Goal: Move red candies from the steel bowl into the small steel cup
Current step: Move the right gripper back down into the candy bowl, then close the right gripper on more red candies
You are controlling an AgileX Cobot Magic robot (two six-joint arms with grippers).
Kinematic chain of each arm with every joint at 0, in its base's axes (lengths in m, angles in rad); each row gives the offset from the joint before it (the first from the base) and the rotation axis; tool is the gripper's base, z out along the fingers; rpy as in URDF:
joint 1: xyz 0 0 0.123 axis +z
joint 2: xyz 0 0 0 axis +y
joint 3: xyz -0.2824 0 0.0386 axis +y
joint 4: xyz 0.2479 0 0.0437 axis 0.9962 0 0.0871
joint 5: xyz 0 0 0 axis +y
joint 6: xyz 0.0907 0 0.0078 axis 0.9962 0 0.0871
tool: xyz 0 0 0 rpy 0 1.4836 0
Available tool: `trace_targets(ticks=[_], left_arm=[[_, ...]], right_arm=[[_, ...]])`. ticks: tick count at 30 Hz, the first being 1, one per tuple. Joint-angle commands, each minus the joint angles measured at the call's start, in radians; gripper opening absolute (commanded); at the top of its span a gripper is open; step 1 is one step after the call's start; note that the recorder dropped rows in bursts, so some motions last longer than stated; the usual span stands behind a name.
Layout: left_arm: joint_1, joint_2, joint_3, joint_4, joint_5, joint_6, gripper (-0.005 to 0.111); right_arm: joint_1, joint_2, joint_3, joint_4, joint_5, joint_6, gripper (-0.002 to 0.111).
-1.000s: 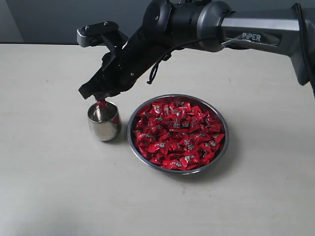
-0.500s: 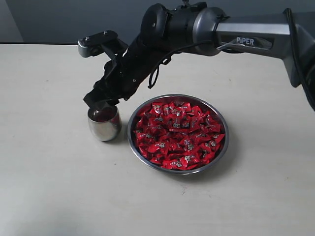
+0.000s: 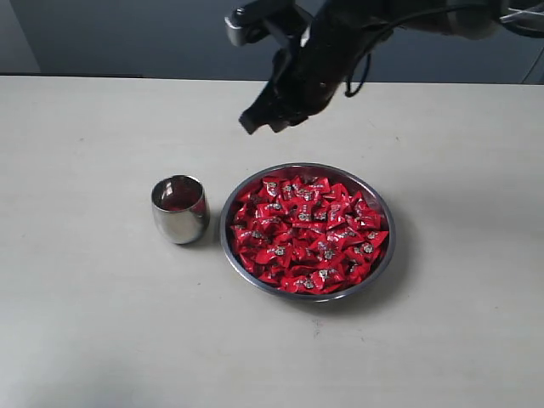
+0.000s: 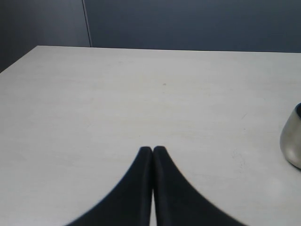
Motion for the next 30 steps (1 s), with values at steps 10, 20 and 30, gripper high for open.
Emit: trace_targets(ticks=[10, 20, 30], left_arm=[[-0.01, -0.005, 0.005, -0.001, -0.008, -0.001, 0.0], [-0.01, -0.005, 0.005, -0.001, -0.008, -0.001, 0.0], [-0.01, -0.005, 0.005, -0.001, -0.008, -0.001, 0.0]], right_arm=[[-0.146, -0.047, 0.263, 0.191, -0.099, 0.007, 0.005], [-0.146, 0.055, 0.263, 0.325, -0.032, 0.007, 0.038], [-0.146, 0.107, 0.263, 0.399, -0.019, 0.009, 0.041]])
